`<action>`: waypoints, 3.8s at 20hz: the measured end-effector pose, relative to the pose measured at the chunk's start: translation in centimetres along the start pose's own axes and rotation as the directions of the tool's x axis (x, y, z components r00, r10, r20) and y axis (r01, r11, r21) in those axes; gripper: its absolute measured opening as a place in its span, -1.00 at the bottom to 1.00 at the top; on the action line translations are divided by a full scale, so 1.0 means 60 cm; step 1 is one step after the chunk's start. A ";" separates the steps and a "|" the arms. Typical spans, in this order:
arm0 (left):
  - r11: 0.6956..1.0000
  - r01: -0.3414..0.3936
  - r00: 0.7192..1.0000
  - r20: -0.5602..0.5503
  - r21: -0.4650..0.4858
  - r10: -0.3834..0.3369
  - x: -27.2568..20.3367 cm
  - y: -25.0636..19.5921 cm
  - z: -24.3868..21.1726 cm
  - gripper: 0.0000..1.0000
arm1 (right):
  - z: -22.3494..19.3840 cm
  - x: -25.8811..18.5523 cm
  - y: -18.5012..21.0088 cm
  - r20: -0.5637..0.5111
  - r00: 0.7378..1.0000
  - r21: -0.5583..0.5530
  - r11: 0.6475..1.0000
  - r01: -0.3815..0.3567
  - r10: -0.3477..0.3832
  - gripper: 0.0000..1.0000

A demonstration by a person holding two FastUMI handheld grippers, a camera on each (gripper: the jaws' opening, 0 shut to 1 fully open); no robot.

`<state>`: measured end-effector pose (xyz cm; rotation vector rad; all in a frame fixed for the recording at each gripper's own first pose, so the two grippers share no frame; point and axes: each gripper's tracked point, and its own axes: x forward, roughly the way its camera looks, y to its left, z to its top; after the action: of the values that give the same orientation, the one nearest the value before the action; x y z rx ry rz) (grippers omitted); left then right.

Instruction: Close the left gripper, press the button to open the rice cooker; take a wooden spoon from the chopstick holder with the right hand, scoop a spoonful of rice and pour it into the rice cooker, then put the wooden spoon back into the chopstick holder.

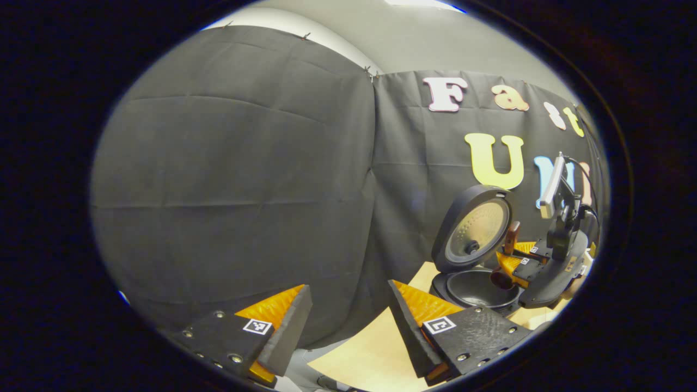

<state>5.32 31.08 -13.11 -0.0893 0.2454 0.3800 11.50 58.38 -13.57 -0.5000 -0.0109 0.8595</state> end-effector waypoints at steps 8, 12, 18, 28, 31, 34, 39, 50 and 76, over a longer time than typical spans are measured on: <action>0.999 0.031 0.999 0.026 0.006 -0.031 0.000 -0.007 0.006 0.69 | -0.017 -0.020 -0.066 -0.059 0.997 0.527 0.850 -0.009 0.047 -0.77; 0.997 0.082 0.996 0.047 -0.003 -0.082 -0.013 -0.024 0.026 0.69 | -0.015 -0.053 -0.116 -0.042 0.999 0.616 0.787 0.009 0.021 -0.77; 0.983 0.182 0.979 0.087 0.010 -0.182 -0.028 -0.143 0.064 0.69 | -0.042 -0.129 -0.206 -0.057 0.997 0.717 0.692 0.080 -0.056 -0.77; 0.945 0.327 0.939 0.116 -0.001 -0.324 -0.081 -0.283 0.097 0.69 | -0.133 -0.292 -0.358 -0.176 0.949 0.679 0.666 0.310 -0.262 -0.74; 0.933 0.361 0.926 0.115 0.001 -0.359 -0.098 -0.318 0.102 0.69 | -0.156 -0.337 -0.394 -0.204 0.930 0.671 0.648 0.361 -0.307 -0.77; 0.921 0.390 0.913 0.123 0.012 -0.388 -0.119 -0.347 0.110 0.69 | -0.187 -0.385 -0.425 -0.239 0.908 0.673 0.615 0.410 -0.343 -0.80; 0.908 0.419 0.899 0.130 0.024 -0.418 -0.148 -0.381 0.118 0.70 | -0.235 -0.454 -0.468 -0.290 0.866 0.659 0.571 0.489 -0.407 -0.77; 0.897 0.436 0.890 0.116 0.076 -0.442 -0.201 -0.425 0.118 0.70 | -0.370 -0.596 -0.536 -0.423 0.766 0.637 0.441 0.632 -0.485 -0.77; 0.890 0.430 0.889 0.101 0.150 -0.446 -0.243 -0.462 0.125 0.69 | -0.580 -0.659 -0.439 -0.628 0.700 0.645 0.275 0.713 -0.340 -0.74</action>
<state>4.33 1.22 -1.03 0.0050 0.1100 -0.0834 11.63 0.79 -25.69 0.3580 0.5796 -0.0417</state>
